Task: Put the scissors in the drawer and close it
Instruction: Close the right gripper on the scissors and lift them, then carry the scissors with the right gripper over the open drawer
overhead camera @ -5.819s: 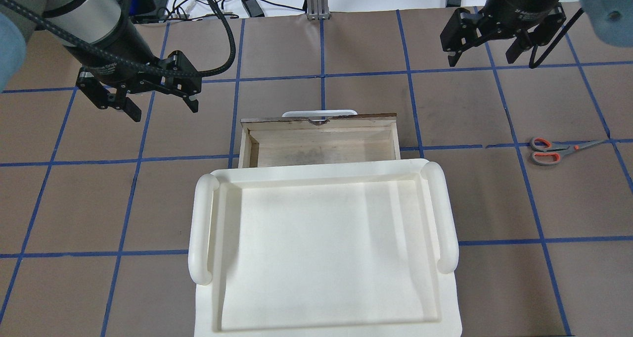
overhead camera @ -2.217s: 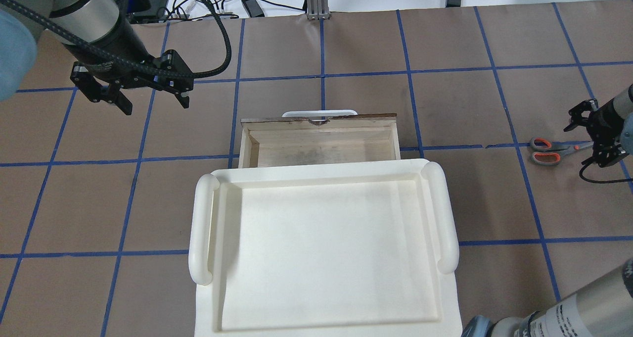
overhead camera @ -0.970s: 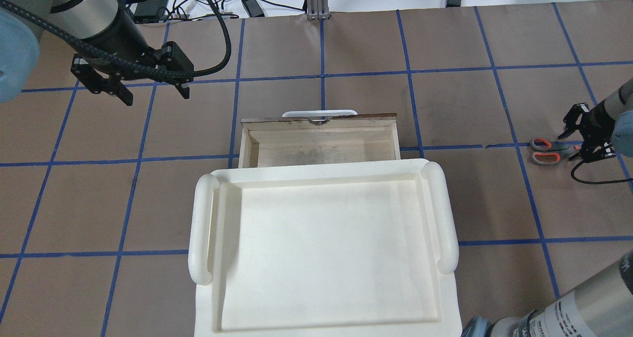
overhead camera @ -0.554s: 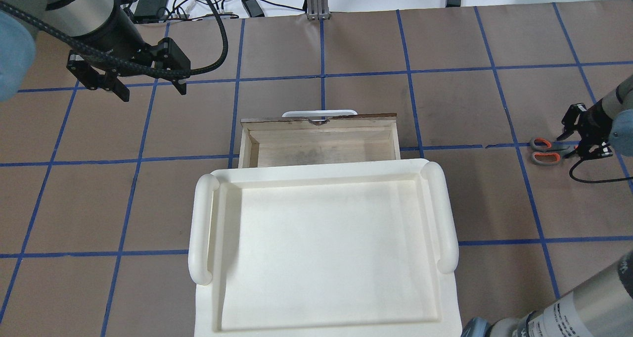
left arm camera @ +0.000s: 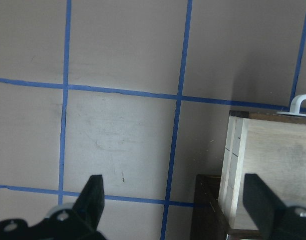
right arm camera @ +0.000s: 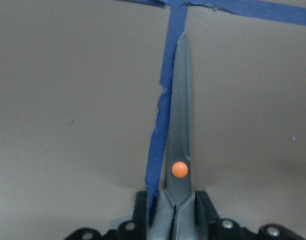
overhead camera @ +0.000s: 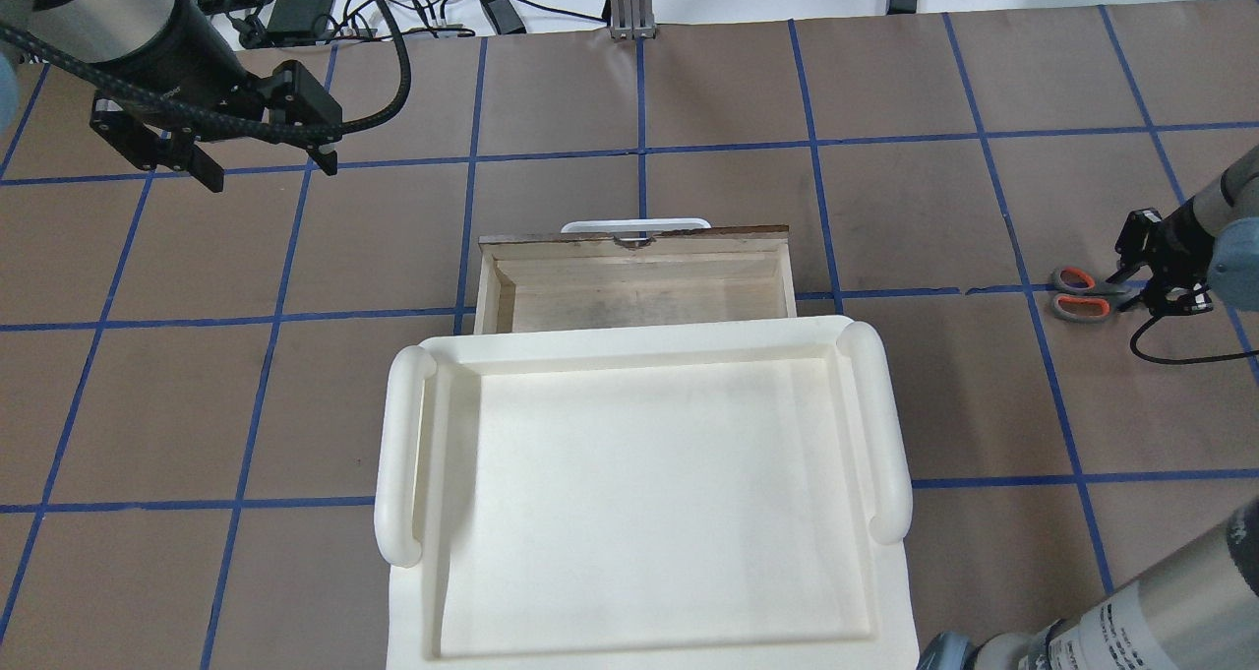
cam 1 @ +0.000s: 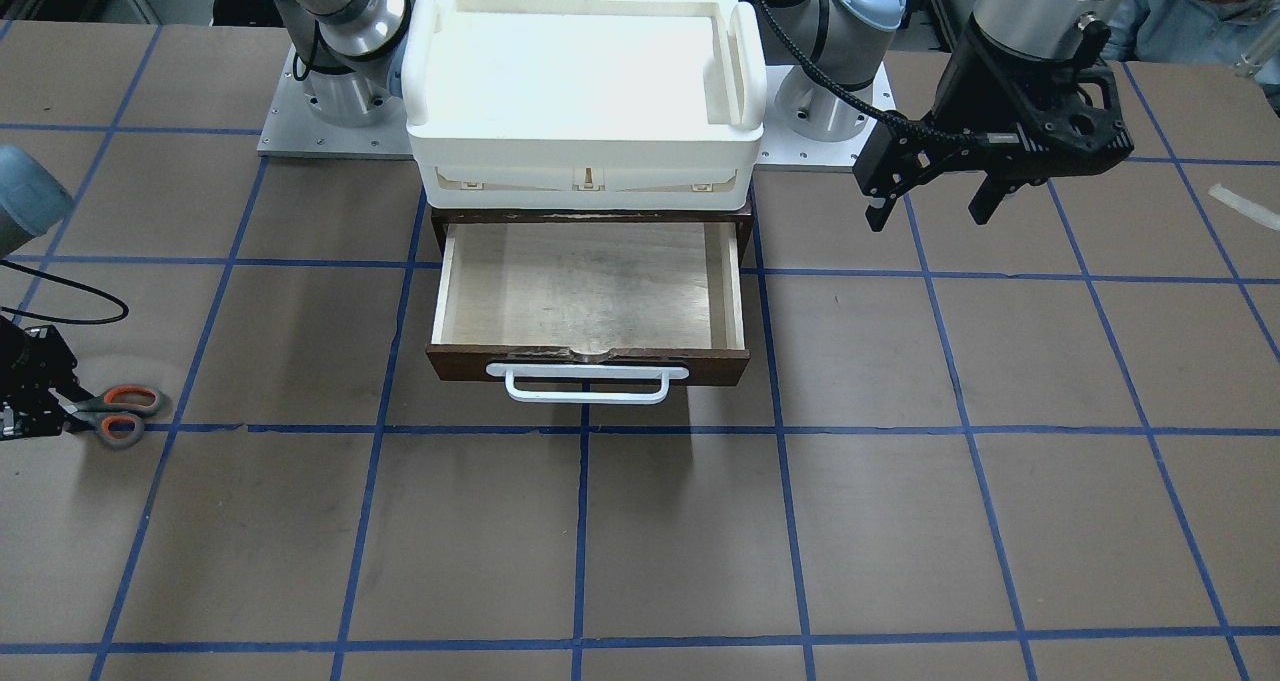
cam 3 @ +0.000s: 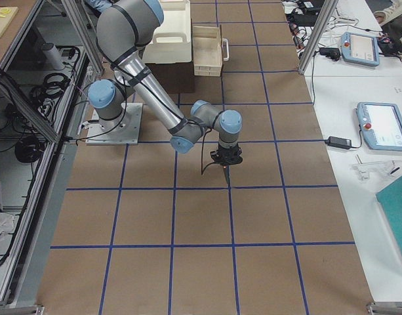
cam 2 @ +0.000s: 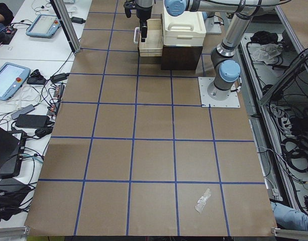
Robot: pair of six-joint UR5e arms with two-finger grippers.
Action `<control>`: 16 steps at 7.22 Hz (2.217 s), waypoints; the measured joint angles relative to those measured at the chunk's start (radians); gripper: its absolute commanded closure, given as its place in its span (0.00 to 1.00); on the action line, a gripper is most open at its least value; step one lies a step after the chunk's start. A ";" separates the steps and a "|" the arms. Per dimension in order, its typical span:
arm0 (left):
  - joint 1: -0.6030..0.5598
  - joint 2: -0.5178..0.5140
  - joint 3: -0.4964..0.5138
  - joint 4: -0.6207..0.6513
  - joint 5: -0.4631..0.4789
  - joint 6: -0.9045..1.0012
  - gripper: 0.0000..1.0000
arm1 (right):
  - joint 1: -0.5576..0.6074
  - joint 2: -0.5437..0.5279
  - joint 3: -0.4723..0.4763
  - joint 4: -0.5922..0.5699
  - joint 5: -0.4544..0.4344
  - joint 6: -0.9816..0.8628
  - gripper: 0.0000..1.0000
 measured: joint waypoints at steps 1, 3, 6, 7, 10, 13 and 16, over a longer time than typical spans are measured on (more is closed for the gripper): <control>0.002 0.000 0.000 0.000 -0.002 0.001 0.00 | 0.000 0.000 0.000 0.000 0.000 -0.001 0.74; -0.005 -0.013 0.005 -0.009 -0.012 0.003 0.00 | 0.001 -0.001 -0.001 0.006 0.001 -0.003 0.78; -0.032 -0.012 0.014 -0.072 -0.007 -0.017 0.00 | 0.002 -0.008 -0.011 0.021 0.005 -0.006 0.82; -0.037 -0.009 0.013 -0.082 -0.008 -0.022 0.00 | 0.008 -0.021 -0.027 0.043 0.006 -0.007 0.82; -0.040 0.000 0.001 -0.087 -0.013 -0.027 0.00 | 0.058 -0.086 -0.127 0.215 0.017 0.001 0.82; -0.040 -0.001 -0.001 -0.087 -0.015 -0.030 0.00 | 0.210 -0.219 -0.149 0.359 0.070 0.119 0.85; -0.040 0.000 -0.002 -0.089 -0.014 -0.030 0.00 | 0.426 -0.286 -0.249 0.502 0.054 0.333 0.88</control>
